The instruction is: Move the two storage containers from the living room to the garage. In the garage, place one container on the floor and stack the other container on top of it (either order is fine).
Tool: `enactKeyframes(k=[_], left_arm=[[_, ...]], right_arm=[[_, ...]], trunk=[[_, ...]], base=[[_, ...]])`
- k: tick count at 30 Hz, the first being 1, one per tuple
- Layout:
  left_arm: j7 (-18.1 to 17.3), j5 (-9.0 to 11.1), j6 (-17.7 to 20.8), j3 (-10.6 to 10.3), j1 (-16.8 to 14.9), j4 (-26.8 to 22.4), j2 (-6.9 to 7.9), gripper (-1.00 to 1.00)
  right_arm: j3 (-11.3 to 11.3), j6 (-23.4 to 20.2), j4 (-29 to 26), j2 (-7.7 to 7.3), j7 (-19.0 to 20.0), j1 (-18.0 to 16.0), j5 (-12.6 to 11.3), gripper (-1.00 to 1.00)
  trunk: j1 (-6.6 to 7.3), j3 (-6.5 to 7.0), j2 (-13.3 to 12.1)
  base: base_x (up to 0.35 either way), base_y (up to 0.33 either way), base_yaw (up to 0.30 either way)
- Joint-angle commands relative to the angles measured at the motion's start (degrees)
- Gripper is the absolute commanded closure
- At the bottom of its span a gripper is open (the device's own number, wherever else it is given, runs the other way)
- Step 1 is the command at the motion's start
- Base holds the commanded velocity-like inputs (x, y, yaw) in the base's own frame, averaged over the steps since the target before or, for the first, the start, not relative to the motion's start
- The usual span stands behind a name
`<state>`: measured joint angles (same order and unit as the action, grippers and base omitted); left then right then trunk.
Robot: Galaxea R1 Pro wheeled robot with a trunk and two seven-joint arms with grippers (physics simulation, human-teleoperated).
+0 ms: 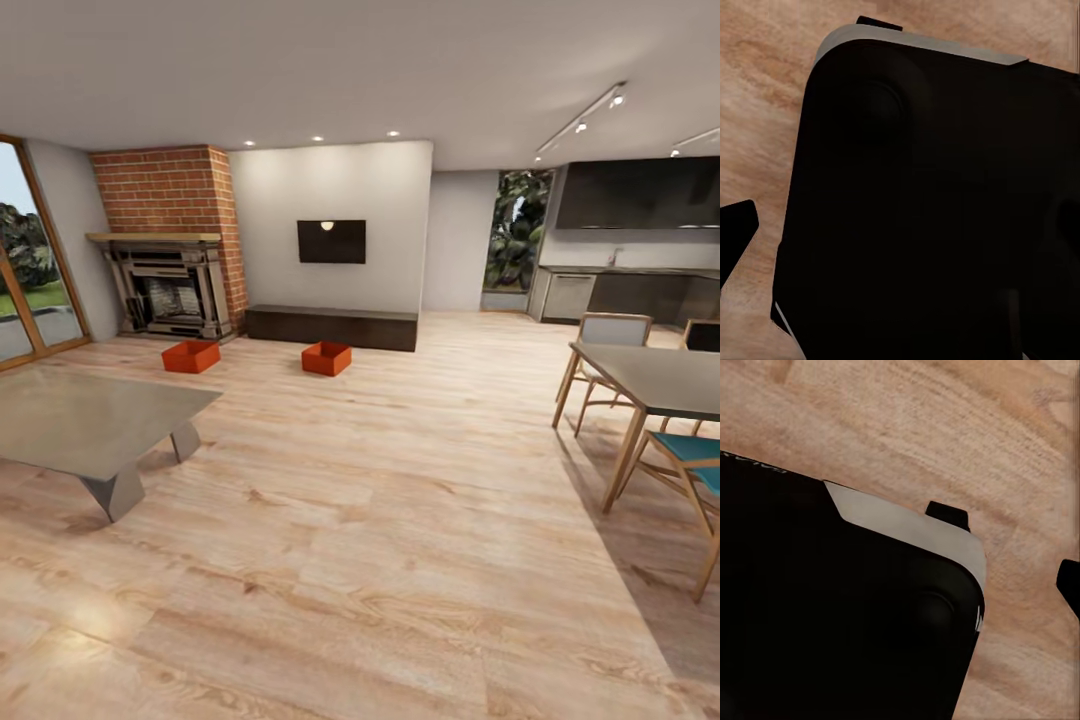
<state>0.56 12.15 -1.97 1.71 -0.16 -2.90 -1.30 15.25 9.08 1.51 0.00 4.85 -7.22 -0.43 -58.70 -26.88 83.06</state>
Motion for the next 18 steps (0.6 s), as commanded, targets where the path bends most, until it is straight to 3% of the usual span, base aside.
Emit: enactKeyframes(k=[1,18], left_arm=[[0.1,0.2,-0.1,0.1,0.0,0.0,-0.02,-1.00],[0.1,0.2,-0.1,0.1,0.0,0.0,-0.02,-1.00]], right_arm=[[0.1,0.3,0.2,0.00,0.2,-0.1,0.0,-1.00],[0.1,0.3,0.2,0.00,0.2,-0.1,0.0,-1.00]], trunk=[[-0.03,-0.05,0.0],[-0.03,-0.05,0.0]], base=[[0.336,0.000,0.000],[0.336,0.000,0.000]])
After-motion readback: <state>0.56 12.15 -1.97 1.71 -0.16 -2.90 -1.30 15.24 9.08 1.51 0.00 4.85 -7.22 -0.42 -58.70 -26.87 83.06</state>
